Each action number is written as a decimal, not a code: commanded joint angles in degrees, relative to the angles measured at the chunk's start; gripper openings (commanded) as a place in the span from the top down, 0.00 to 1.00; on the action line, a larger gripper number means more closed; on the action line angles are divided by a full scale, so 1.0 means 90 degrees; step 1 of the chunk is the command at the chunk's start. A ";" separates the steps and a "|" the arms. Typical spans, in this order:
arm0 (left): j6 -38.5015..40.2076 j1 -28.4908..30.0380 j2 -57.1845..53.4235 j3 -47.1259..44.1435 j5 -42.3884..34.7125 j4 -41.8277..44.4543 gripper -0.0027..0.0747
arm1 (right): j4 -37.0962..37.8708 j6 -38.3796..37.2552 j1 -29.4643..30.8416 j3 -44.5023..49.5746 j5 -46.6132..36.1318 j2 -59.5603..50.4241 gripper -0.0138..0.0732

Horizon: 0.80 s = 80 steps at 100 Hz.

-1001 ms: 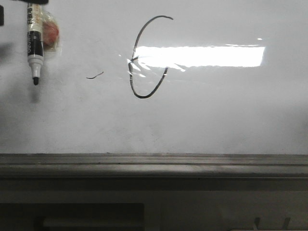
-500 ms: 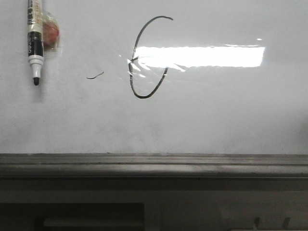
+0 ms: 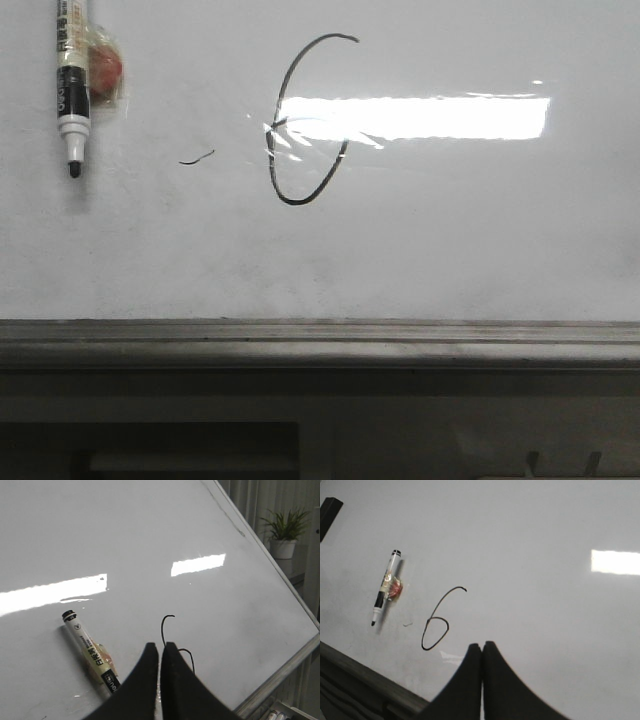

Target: Write number 6 on whiteboard

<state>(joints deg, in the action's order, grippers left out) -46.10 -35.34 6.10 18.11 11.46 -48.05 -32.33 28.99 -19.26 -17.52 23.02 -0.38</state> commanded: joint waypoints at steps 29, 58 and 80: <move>0.0034 0.0002 -0.0678 -0.0469 -0.0490 -0.0389 0.99 | -0.0027 0.0079 0.0038 0.0225 -0.0517 -0.0114 0.92; 0.0034 0.0002 -0.0678 -0.0469 -0.0491 -0.0565 0.99 | -0.0027 0.0079 0.0038 0.0225 -0.0517 -0.0114 0.92; 0.0034 0.0002 -0.0678 -0.0469 -0.0491 -0.0565 0.99 | -0.0027 0.0079 0.0038 0.0225 -0.0517 -0.0114 0.92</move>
<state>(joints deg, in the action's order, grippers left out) -46.10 -35.34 -0.22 12.51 10.02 -52.08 -32.13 29.19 -19.26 -14.03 22.70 -0.65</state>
